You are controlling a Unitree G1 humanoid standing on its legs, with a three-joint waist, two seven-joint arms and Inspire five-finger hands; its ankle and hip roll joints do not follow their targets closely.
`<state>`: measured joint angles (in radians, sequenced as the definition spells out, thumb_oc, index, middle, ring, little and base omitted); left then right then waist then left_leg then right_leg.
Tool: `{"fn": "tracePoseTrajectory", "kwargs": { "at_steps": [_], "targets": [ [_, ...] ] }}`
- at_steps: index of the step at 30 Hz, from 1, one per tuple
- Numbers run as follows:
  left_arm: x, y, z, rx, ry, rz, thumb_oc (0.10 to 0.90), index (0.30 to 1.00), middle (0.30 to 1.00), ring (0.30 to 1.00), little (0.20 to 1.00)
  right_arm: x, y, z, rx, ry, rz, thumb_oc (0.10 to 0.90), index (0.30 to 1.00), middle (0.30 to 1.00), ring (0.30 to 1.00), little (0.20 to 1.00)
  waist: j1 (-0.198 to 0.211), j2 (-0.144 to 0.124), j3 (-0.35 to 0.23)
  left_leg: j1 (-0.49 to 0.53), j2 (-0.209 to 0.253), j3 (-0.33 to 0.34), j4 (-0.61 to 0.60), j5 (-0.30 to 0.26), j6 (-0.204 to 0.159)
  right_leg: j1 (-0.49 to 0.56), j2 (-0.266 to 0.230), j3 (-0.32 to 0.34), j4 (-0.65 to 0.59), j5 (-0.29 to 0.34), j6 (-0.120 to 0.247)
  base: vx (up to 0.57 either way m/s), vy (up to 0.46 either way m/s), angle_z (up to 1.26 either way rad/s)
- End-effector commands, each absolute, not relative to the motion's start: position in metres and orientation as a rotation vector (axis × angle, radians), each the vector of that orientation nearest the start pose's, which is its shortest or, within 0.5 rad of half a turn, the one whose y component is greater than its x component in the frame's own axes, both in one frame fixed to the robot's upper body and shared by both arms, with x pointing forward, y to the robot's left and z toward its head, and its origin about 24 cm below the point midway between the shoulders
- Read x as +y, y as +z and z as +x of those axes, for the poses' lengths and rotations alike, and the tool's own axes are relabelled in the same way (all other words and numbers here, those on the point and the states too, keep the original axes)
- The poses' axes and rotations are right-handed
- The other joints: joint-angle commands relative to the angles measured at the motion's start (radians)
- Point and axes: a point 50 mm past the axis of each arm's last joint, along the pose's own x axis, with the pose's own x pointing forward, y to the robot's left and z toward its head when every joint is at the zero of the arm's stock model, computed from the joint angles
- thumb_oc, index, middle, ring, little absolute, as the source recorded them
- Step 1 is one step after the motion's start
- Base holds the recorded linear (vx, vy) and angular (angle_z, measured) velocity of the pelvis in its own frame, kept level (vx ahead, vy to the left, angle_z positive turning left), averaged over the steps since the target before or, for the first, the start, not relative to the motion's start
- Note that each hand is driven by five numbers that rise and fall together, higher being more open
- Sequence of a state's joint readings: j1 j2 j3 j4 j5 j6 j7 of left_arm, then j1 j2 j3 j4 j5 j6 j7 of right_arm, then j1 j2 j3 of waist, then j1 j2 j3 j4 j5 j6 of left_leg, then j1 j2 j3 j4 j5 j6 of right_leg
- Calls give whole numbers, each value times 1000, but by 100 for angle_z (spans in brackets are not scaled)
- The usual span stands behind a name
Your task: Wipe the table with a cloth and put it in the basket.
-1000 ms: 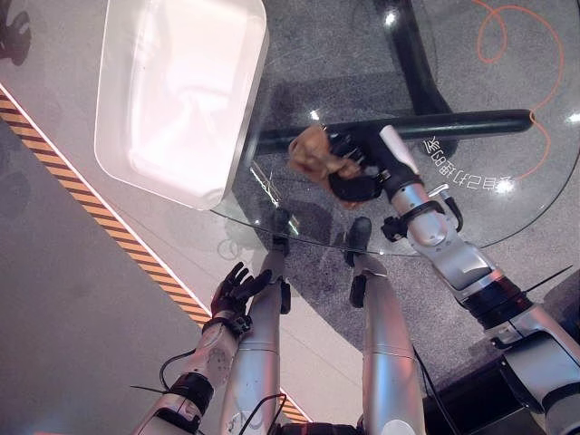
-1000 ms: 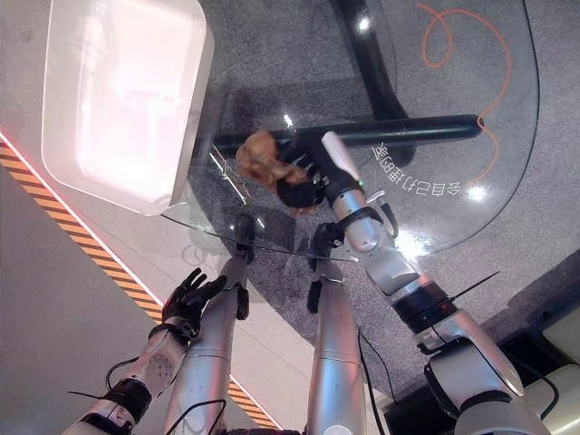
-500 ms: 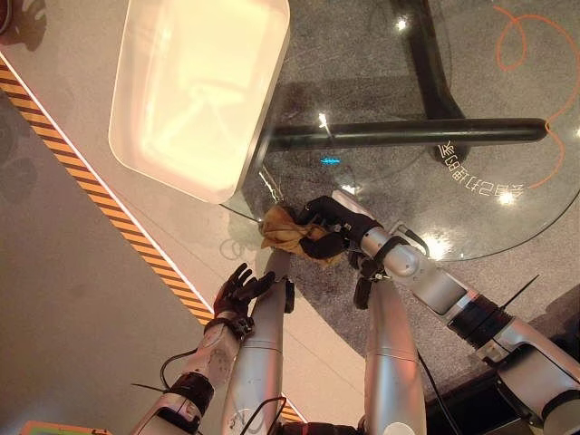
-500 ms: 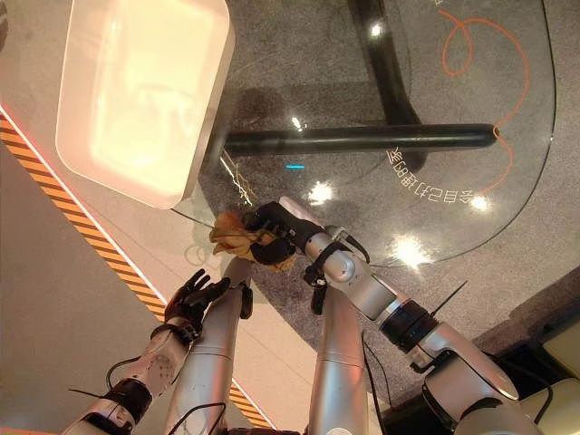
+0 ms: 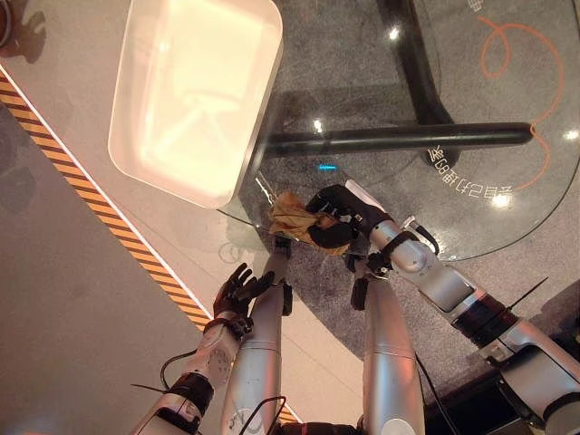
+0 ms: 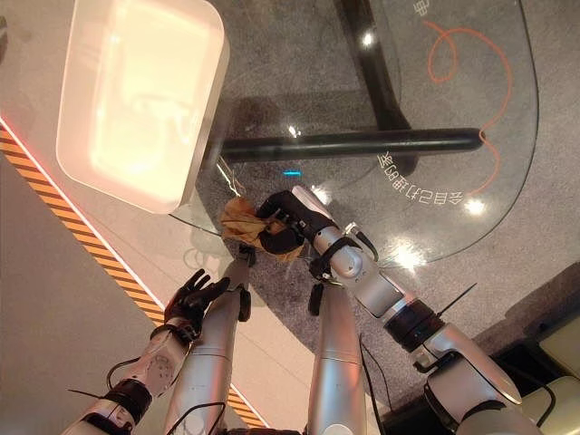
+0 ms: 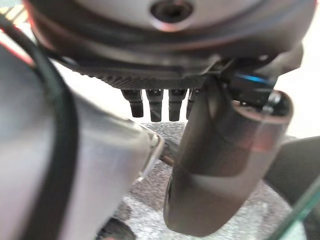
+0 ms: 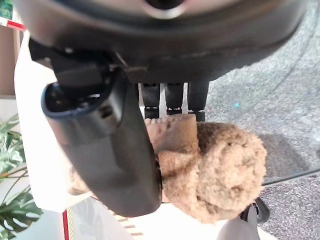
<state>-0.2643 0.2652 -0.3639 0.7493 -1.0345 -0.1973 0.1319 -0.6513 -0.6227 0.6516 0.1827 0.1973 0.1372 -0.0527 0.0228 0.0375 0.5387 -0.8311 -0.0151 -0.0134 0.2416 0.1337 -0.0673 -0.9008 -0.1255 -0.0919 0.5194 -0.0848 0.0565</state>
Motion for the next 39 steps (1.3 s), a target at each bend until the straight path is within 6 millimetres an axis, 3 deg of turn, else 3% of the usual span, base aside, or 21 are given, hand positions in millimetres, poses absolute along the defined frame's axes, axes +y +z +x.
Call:
{"fn": "tracePoseTrajectory", "kwargs": {
  "at_steps": [1,7,14,24,32,39],
  "targets": [
    [197,-65,239,414,293,-598,800,900,900,900,900,-98,149,316,-301,534,-494,100,300,300,300,200,8,4,-19,-5,-60,52,107,-129,19,53,44,-64,-196,116,35,-39,-42,4],
    [200,-57,236,366,280,-662,800,900,900,900,900,-109,147,314,-299,501,-464,100,300,300,300,200,16,2,-19,50,-59,40,86,-125,20,113,43,-82,-207,107,31,-53,-62,5],
    [207,-50,231,336,258,-595,800,900,900,900,900,-120,145,313,-294,471,-429,100,300,300,300,200,27,-4,-19,134,-60,26,65,-128,22,199,46,-96,-219,93,26,-52,-64,5],
    [202,-29,227,251,84,-592,800,900,900,900,900,-149,145,307,-323,323,-358,100,300,300,300,200,24,-6,-19,210,-51,27,55,-135,28,277,56,-92,-215,75,17,-13,-19,1],
    [207,-17,212,161,-12,-712,800,900,900,900,900,-187,151,283,-389,157,-262,100,300,300,300,200,-6,-17,-19,223,-42,47,61,-148,40,286,72,-66,-208,73,17,-2,12,-4],
    [195,-1,206,63,-179,-830,800,900,900,900,900,-186,158,259,-442,281,-93,100,300,300,300,200,-27,-27,-19,219,-36,66,68,-154,48,280,82,-43,-208,77,19,7,27,-12]
  ]
}}
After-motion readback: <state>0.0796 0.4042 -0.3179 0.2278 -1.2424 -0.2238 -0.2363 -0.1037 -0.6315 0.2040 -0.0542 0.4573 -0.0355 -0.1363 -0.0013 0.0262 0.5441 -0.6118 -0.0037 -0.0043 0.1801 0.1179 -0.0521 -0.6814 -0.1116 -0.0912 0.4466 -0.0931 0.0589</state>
